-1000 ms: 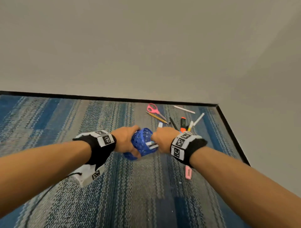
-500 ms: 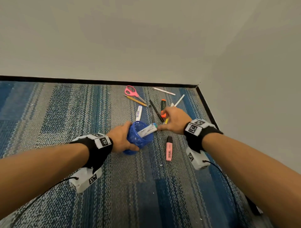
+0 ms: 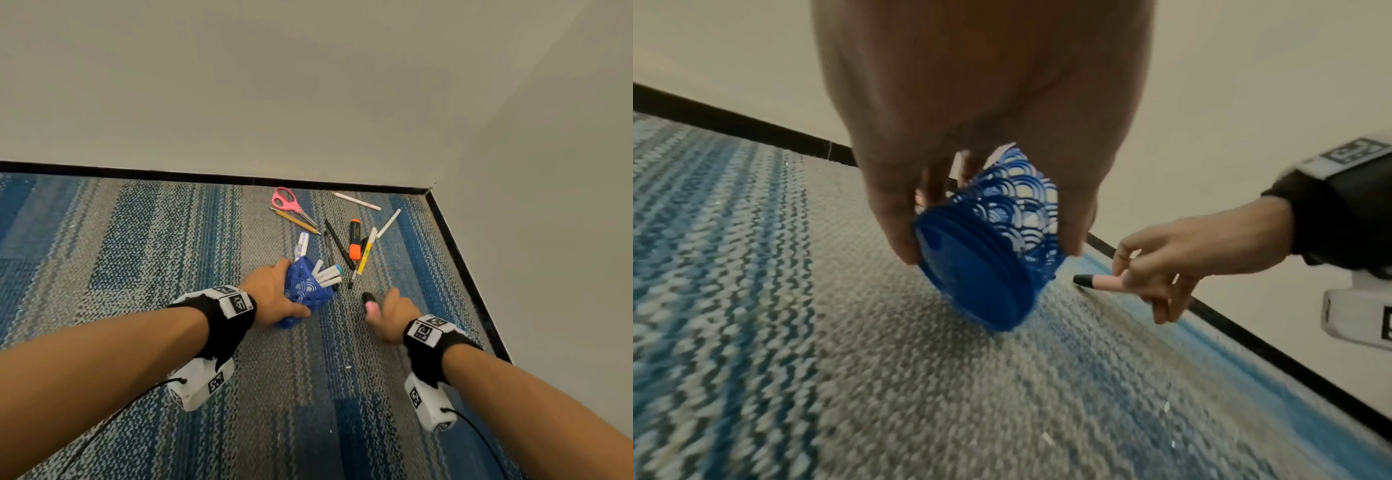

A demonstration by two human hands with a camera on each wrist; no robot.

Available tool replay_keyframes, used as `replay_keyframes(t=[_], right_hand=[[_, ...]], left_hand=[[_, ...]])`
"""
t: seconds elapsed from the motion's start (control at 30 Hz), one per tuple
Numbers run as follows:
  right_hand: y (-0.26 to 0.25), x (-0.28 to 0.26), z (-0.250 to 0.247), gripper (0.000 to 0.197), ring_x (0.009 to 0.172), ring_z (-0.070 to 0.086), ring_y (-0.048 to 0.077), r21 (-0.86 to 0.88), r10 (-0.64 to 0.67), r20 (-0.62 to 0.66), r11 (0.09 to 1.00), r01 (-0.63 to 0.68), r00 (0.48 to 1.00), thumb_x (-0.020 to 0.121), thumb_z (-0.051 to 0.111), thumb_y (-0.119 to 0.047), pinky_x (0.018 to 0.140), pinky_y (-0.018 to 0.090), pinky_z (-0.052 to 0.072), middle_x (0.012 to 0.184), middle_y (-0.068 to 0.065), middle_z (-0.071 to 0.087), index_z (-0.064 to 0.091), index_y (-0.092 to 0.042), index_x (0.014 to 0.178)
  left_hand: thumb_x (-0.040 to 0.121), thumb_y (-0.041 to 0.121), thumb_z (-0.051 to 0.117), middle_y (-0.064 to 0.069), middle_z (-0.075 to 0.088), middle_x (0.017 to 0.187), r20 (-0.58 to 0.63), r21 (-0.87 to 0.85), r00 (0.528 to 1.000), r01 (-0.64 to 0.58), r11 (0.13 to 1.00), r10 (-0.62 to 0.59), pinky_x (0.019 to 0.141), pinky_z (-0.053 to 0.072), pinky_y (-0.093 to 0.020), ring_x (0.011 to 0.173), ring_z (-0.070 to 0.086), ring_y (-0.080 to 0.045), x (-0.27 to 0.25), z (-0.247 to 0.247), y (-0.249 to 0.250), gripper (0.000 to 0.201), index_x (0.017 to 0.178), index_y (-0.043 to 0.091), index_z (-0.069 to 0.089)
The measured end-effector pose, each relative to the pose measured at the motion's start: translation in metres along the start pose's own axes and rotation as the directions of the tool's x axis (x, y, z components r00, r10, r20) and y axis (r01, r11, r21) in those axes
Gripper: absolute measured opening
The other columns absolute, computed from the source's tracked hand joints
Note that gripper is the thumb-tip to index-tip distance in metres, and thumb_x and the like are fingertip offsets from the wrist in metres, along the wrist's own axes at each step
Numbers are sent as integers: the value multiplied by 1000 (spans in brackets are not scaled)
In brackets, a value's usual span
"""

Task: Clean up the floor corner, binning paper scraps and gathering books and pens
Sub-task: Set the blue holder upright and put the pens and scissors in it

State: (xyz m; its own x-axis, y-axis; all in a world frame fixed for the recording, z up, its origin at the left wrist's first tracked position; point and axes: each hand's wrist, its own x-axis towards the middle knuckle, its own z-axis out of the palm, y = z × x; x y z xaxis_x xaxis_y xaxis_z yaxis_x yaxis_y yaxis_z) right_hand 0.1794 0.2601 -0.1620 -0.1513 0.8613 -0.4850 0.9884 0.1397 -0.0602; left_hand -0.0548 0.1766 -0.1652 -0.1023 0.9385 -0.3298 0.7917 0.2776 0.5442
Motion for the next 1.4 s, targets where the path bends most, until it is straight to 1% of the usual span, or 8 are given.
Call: replay_keyframes(t=[0.17,0.43,0.57,0.7,0.83,1.13,1.33,1.4], right_hand=[[-22,-8,-36,28,65,50,7,433,-266,-419,782,449,868,92,56,-40,58,20,38,76,-6,56,62,-14,101],[-90,3,-25,20,80,53,9,272,-540,-346,726,632,768,92,58,-23,74,20,40,101,5,62,67,-13,106],[-91,48,-49,16,90,59,30,318,-234,-568,822,472,789,94,48,-17,77,33,42,97,16,65,61,-7,96],[-67,93,-47,47,119,48,41,-60,-214,-270,977,205,939,92,45,-10,97,45,44,131,21,46,43,-23,137],[-49,120,-29,47,128,40,42,-340,-324,-60,896,285,944,100,38,-20,102,48,42,146,20,30,33,-31,145],[-50,113,-26,35,99,59,43,77,-104,-342,987,138,934,88,55,-15,76,42,47,107,25,61,42,-6,120],[-78,73,-51,40,78,66,31,911,-53,-281,300,284,958,79,74,-9,80,54,55,89,20,67,47,-13,107],[-90,52,-54,27,81,68,29,891,-170,-281,320,322,945,78,76,-15,81,49,56,92,23,70,55,-9,94]], left_hand=[[62,52,79,-12,49,121,-100,173,994,55,983,-38,94,44,-42,111,48,-35,11,-14,-3,86,130,19,39],[72,51,73,-14,43,127,-138,321,981,-83,943,134,97,38,-44,109,43,-34,8,-6,-12,91,140,8,31],[72,62,64,-17,46,128,-76,488,963,-189,852,258,89,44,-46,104,46,-35,6,0,-24,100,138,0,21],[65,64,70,-17,55,115,-59,525,951,-228,820,302,82,49,-46,93,53,-34,11,-3,-32,100,131,-5,41],[58,63,76,-15,58,107,-68,571,934,-252,781,351,73,49,-44,83,53,-31,12,-3,-24,93,118,-5,56],[62,55,79,-15,54,108,-136,420,938,-236,877,317,81,50,-48,91,52,-31,9,-6,-24,93,126,-5,46],[69,54,75,-19,53,116,-112,402,965,-176,899,239,86,44,-50,96,51,-35,12,-6,-24,93,130,-9,44],[77,55,68,-17,46,127,-109,385,966,-177,906,235,94,36,-47,108,45,-34,14,-5,-26,93,139,-6,34]])
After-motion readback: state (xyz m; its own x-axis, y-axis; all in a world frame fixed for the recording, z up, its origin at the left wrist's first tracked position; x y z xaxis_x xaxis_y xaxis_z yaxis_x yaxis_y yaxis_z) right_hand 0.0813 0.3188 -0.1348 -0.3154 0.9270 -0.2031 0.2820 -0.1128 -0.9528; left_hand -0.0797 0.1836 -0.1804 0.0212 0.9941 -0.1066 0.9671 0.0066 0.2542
